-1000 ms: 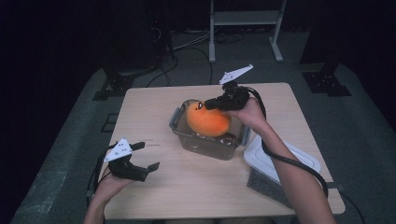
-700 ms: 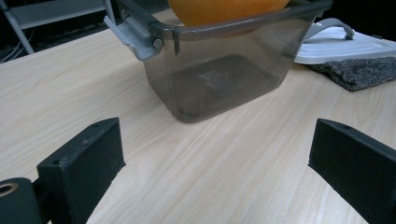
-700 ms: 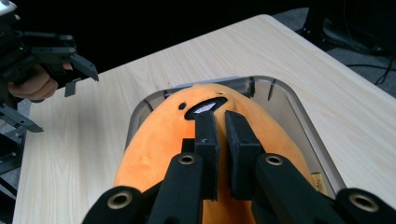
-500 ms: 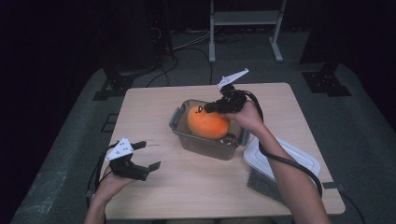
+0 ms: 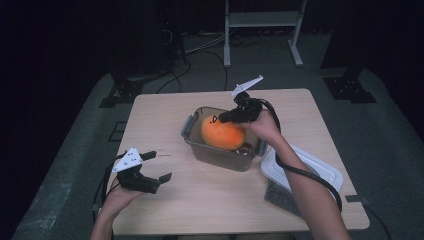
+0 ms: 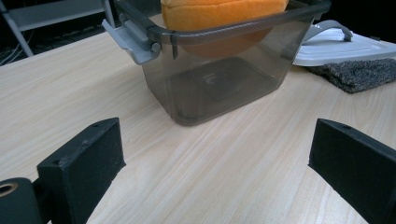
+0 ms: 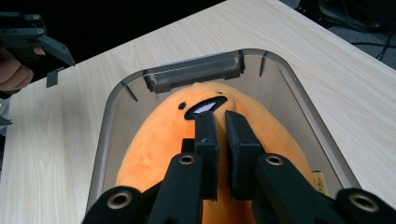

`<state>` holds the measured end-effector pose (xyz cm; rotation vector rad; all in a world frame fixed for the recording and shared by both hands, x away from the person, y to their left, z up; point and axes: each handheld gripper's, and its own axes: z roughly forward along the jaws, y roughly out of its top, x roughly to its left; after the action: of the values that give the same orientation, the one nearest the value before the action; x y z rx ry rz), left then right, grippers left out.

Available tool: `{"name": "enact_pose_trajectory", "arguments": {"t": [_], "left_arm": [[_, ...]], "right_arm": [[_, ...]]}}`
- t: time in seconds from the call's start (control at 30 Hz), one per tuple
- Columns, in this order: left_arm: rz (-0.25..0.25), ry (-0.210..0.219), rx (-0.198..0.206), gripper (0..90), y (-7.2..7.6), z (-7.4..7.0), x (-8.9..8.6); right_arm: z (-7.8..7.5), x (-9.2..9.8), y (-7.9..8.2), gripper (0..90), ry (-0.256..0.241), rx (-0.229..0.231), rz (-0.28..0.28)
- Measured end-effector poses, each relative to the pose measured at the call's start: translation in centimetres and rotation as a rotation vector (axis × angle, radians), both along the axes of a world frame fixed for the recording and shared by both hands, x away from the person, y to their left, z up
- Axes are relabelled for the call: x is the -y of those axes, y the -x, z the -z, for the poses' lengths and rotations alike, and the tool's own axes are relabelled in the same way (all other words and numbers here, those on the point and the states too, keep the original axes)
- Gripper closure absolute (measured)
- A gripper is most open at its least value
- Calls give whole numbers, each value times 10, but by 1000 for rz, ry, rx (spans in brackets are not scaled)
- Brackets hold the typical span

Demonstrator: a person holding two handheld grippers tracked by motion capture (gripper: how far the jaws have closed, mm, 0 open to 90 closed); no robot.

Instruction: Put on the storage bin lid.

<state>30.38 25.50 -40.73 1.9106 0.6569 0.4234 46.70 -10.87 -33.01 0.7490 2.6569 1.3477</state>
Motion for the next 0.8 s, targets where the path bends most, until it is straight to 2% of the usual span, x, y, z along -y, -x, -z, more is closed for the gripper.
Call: {"name": "enact_pose_trajectory", "arguments": {"t": [0.27,0.8], "left_arm": [[3,3,-3,25,1,0,0],[1,3,4,24,2,-2,0]], "right_arm": [[2,-5,-1,832,11,-5,-9],[13,-14,-2,826,49,-52,-7]]}}
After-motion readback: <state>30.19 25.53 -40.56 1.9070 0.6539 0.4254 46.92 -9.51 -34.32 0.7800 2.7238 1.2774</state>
